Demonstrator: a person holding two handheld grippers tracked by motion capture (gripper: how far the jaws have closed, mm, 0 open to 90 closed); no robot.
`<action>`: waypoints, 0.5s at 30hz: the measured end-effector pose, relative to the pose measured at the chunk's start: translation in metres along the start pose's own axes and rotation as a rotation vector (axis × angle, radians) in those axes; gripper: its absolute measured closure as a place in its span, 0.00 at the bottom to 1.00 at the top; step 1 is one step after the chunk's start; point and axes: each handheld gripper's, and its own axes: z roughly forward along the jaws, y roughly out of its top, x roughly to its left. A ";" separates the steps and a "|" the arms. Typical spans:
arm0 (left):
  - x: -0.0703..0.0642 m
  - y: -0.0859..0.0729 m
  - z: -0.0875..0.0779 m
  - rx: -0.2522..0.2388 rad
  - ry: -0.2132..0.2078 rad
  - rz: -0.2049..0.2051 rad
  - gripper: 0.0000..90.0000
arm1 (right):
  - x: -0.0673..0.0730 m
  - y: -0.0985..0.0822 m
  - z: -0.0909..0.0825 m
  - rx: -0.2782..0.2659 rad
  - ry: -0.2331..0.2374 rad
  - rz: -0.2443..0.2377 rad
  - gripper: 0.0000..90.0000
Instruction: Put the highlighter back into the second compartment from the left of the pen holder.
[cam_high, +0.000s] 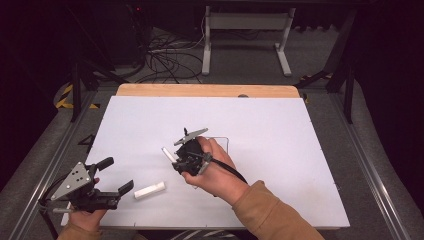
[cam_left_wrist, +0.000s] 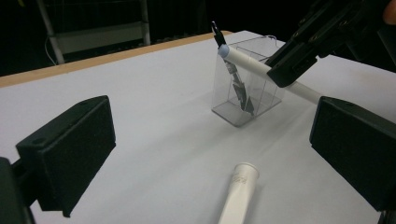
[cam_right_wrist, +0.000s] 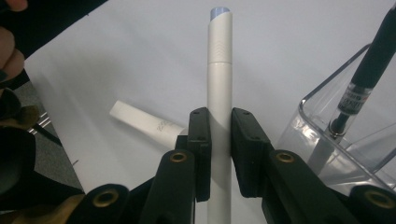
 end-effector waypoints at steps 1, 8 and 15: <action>0.000 0.000 0.000 0.000 0.001 0.006 0.01 | 0.000 0.000 -0.002 -0.011 0.003 -0.008 0.88; 0.000 0.000 0.000 0.002 0.000 0.006 0.01 | -0.003 0.000 -0.014 -0.081 0.026 -0.031 0.88; 0.000 0.000 0.000 0.000 0.001 0.002 0.01 | -0.006 0.000 -0.018 -0.095 0.036 -0.034 0.88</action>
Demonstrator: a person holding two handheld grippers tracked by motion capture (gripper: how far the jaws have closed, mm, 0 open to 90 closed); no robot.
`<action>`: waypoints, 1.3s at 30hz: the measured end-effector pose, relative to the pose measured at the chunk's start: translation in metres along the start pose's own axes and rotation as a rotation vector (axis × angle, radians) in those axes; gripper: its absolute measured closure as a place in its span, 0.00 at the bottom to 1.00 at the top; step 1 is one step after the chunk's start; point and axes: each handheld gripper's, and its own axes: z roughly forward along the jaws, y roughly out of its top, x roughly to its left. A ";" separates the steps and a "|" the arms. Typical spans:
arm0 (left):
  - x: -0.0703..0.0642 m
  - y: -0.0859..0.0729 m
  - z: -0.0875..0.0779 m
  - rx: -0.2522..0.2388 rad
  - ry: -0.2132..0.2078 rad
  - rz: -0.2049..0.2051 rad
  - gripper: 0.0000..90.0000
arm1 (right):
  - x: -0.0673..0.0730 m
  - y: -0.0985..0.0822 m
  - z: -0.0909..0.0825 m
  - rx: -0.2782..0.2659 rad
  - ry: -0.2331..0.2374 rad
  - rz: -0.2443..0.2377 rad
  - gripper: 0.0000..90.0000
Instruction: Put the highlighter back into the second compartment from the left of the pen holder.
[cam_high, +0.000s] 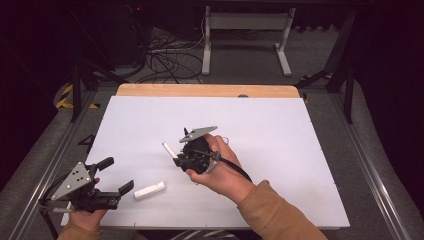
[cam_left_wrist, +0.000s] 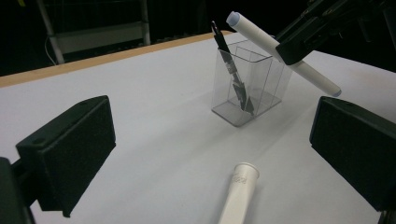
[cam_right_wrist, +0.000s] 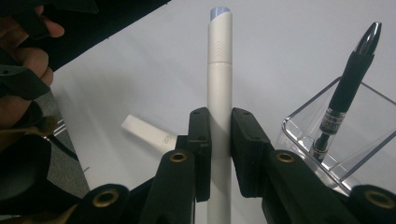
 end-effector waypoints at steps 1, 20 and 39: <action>0.000 0.000 0.000 0.000 0.000 0.001 0.01 | 0.000 0.000 -0.001 -0.006 0.003 0.000 0.88; 0.000 0.000 0.000 0.002 0.004 0.000 0.01 | -0.016 -0.002 -0.027 -0.198 0.107 -0.044 0.88; 0.000 0.000 0.000 0.004 0.005 -0.001 0.01 | -0.037 -0.008 -0.044 -0.363 0.096 -0.025 0.88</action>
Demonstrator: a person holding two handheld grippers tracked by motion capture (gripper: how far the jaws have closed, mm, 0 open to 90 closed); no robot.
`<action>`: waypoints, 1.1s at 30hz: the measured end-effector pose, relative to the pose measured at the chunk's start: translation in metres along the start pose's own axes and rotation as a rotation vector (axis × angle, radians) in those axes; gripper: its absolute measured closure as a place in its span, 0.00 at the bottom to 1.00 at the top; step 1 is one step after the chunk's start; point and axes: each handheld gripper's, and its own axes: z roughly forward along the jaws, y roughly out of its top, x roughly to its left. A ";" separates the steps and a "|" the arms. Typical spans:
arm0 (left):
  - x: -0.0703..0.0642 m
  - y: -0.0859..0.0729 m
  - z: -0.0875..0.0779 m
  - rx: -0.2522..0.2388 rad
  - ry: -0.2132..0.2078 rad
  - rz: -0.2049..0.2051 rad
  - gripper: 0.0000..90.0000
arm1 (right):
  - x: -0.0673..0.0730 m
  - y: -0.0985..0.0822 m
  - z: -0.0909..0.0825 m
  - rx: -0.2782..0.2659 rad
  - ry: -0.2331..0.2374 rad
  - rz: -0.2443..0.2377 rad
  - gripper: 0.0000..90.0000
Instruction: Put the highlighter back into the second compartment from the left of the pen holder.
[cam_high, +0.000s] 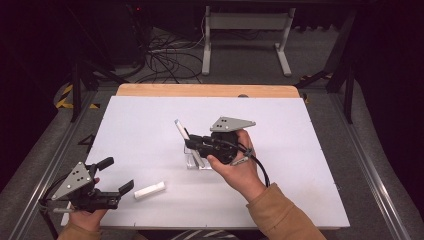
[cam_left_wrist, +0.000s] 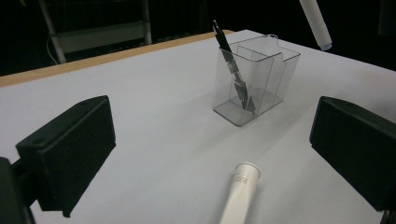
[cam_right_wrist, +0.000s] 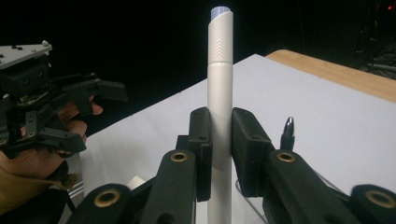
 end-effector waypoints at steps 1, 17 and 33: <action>0.000 0.000 0.000 0.000 0.000 -0.001 0.01 | -0.001 0.000 0.000 -0.007 -0.004 0.000 0.88; 0.001 0.000 0.000 -0.002 0.000 -0.002 0.01 | -0.025 -0.007 0.003 -0.096 -0.075 -0.050 0.87; 0.001 0.000 0.001 0.000 -0.002 -0.003 0.01 | -0.041 -0.015 0.010 -0.172 -0.127 -0.070 0.87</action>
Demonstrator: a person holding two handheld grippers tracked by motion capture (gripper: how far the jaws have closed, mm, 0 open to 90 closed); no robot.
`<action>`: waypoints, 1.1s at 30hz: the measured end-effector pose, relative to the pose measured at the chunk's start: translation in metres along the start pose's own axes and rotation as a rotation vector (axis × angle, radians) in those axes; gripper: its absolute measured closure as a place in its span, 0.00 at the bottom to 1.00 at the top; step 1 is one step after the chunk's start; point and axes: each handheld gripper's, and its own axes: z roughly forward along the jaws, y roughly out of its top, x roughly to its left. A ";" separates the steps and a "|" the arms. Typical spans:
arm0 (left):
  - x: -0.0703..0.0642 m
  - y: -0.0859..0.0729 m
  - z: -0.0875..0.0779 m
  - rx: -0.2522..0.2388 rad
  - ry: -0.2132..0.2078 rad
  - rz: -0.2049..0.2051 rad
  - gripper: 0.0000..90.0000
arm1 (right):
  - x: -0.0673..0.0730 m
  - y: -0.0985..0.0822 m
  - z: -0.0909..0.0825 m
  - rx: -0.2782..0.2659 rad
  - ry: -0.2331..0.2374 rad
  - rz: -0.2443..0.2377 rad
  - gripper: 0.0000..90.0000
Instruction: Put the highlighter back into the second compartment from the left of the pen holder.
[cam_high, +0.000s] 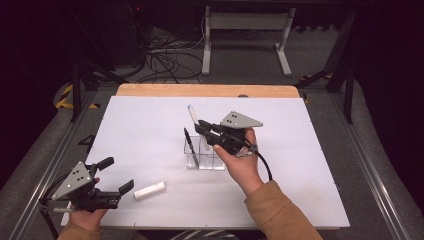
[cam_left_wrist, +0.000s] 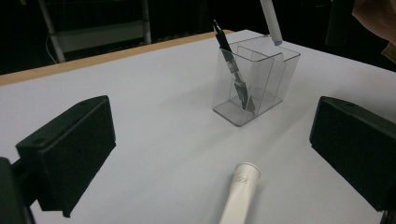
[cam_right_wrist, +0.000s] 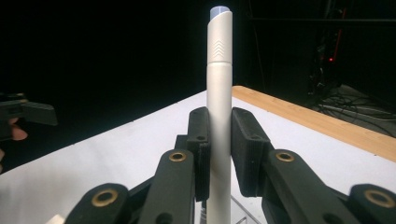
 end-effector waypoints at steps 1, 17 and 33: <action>0.000 0.000 0.000 0.000 0.000 0.001 0.01 | -0.001 -0.001 0.000 -0.001 -0.006 -0.003 0.87; 0.000 0.000 0.000 0.001 0.000 0.001 0.01 | -0.005 -0.013 0.006 -0.014 -0.070 0.015 0.87; 0.000 0.000 0.000 0.003 -0.003 0.003 0.01 | 0.001 -0.036 0.011 -0.002 -0.084 -0.019 0.87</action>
